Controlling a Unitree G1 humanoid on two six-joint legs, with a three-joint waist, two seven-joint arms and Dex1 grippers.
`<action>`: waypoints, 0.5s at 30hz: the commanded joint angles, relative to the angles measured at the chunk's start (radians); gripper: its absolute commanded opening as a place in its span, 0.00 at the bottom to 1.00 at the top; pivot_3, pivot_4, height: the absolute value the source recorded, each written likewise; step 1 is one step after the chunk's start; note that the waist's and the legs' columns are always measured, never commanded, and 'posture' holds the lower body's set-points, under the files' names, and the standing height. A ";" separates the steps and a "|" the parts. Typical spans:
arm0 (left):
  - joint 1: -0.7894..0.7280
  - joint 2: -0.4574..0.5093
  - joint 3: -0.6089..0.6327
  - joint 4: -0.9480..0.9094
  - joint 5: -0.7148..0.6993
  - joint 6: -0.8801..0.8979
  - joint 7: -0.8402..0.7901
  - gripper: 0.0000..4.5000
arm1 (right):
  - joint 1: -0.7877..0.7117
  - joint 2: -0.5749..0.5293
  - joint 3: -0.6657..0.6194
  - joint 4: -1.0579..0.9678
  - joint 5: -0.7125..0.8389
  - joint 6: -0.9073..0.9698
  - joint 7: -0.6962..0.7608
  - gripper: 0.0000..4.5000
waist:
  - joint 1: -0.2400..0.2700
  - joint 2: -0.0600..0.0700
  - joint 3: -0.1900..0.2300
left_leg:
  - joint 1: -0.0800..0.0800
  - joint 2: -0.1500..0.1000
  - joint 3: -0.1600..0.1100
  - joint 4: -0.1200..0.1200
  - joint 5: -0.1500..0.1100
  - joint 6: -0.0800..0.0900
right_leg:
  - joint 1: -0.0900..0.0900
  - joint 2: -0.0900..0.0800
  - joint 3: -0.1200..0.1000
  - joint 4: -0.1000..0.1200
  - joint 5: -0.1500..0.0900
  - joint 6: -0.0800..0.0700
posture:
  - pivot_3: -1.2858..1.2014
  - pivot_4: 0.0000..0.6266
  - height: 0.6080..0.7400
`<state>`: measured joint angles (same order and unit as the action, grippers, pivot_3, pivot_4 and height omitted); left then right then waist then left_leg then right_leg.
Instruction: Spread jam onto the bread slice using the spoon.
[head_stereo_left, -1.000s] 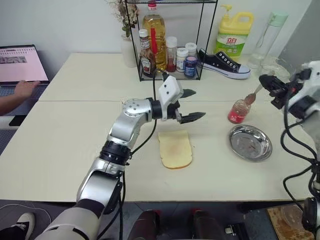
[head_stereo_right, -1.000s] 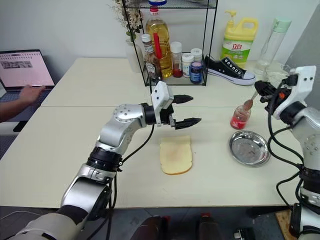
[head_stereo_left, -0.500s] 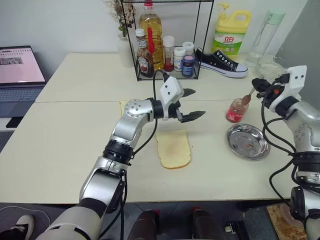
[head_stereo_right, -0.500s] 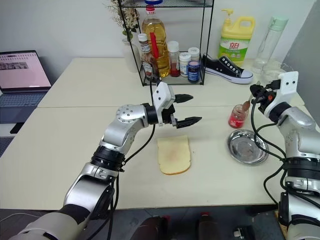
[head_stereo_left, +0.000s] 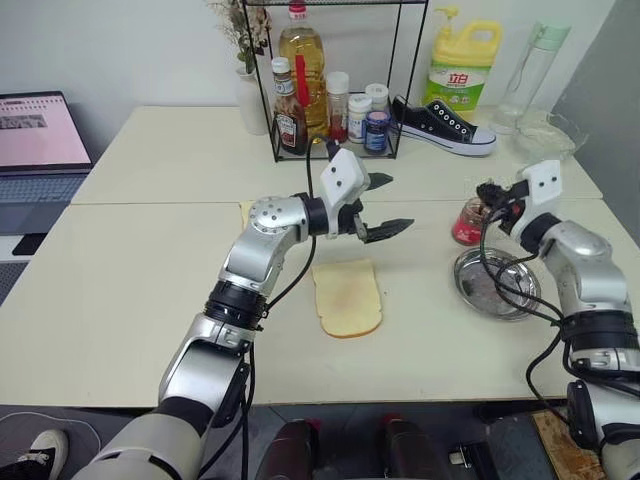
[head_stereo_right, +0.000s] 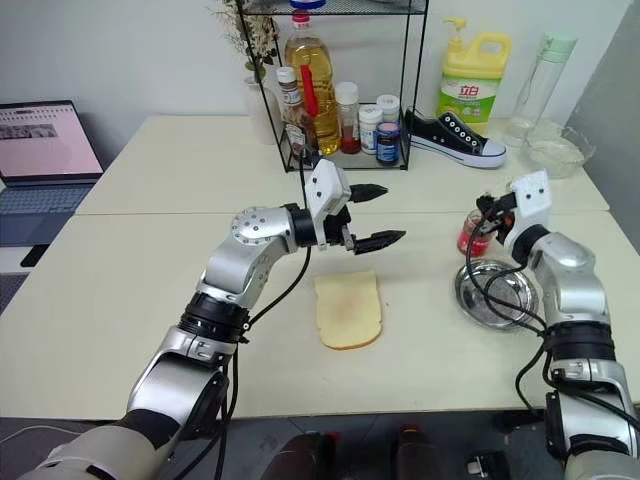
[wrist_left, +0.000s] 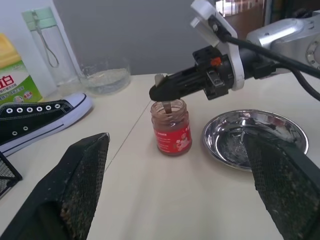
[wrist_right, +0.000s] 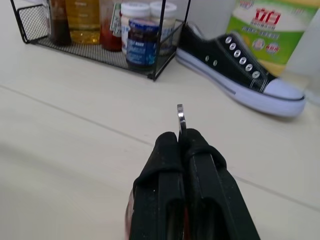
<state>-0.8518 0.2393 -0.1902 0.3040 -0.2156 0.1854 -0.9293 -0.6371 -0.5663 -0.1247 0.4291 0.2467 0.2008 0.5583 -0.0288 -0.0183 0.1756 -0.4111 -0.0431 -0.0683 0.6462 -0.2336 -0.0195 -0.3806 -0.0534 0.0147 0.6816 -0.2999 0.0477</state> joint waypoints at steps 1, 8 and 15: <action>-0.010 -0.001 0.015 -0.043 -0.009 -0.002 0.001 0.98 | -0.007 0.009 -0.029 -0.017 0.010 0.030 -0.018 0.01 | 0.000 0.000 0.000 | 0.000 0.000 -0.001 0.000 0.000 0.000 | 0.000 0.000 0.000 0.000 0.000 0.000 | 0.52 0.24 1.00; -0.008 0.002 0.019 -0.041 -0.011 -0.005 -0.002 0.98 | -0.055 0.050 -0.150 -0.047 0.132 0.178 -0.083 0.01 | 0.000 0.000 0.000 | 0.000 0.000 0.000 0.000 0.000 0.000 | 0.000 0.000 0.000 0.000 0.000 0.000 | 0.52 0.24 1.00; -0.005 0.004 0.022 -0.038 -0.010 -0.009 0.001 0.98 | -0.080 0.061 -0.245 -0.106 0.230 0.304 -0.149 0.01 | 0.000 0.000 0.000 | 0.000 0.000 0.000 0.000 0.000 0.000 | 0.000 0.000 0.000 0.000 0.000 0.000 | 0.52 0.24 1.00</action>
<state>-0.8508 0.2404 -0.1899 0.3040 -0.2170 0.1885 -0.9294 -0.6881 -0.4989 -0.3323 0.3875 0.4416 0.4884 0.4233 -0.0285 -0.0183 0.1755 -0.4111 -0.0430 -0.0684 0.6461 -0.2338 -0.0191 -0.3806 -0.0536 0.0148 0.6816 -0.2999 0.0476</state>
